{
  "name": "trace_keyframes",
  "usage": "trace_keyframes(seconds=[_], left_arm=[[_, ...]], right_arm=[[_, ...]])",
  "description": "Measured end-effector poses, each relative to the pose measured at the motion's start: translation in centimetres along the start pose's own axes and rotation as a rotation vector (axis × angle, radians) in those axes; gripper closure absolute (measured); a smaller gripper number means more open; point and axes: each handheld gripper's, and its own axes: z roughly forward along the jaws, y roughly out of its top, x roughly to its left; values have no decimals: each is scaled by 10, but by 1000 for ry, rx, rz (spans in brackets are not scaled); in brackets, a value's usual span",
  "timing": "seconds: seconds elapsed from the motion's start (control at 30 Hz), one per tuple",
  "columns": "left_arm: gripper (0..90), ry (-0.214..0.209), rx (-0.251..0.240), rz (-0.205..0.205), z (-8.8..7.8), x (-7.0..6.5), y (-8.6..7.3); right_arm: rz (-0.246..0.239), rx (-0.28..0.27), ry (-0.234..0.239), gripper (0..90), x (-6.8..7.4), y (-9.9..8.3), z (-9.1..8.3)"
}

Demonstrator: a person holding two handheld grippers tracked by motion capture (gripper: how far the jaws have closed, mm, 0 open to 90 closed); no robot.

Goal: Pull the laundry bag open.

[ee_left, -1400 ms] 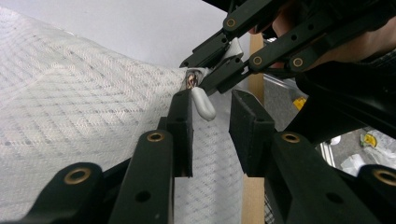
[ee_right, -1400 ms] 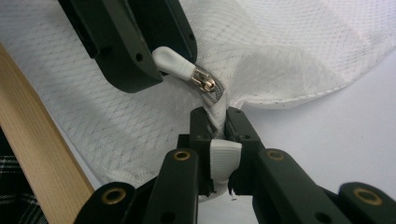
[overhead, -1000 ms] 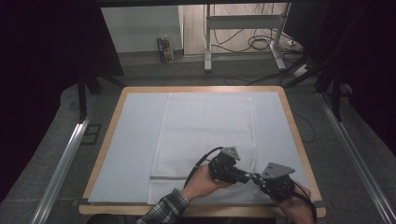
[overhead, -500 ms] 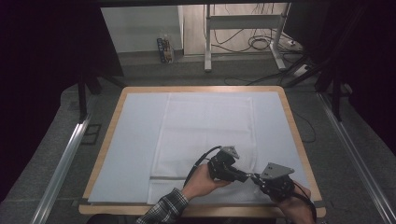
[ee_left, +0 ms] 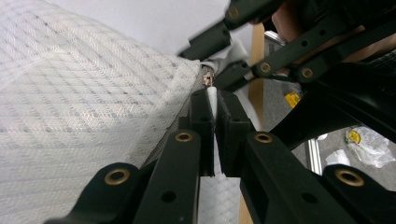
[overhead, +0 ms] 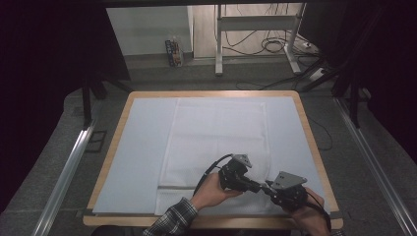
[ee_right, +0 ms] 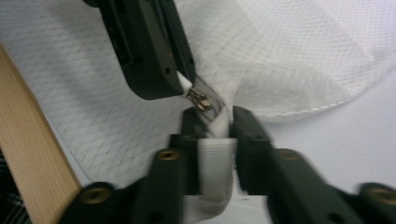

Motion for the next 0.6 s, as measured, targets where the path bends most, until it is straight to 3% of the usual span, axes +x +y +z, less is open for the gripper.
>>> trace_keyframes(seconds=[0.07, 0.27, 0.4, 0.6], left_arm=[[871, -4, -7, -8, 0, 0, 0], [876, 34, 17, 34, -5, 0, -3], [876, 32, 4, 8, -10, 2, -7], [875, 45, 10, 8, -16, 3, -12]], right_arm=[[-1, 6, -1, 825, 1, 1, 0], [17, 7, 12, 844, -1, 0, -2], [45, -6, 23, 845, -4, -2, -5], [51, -4, 19, 843, -5, -3, -5]])
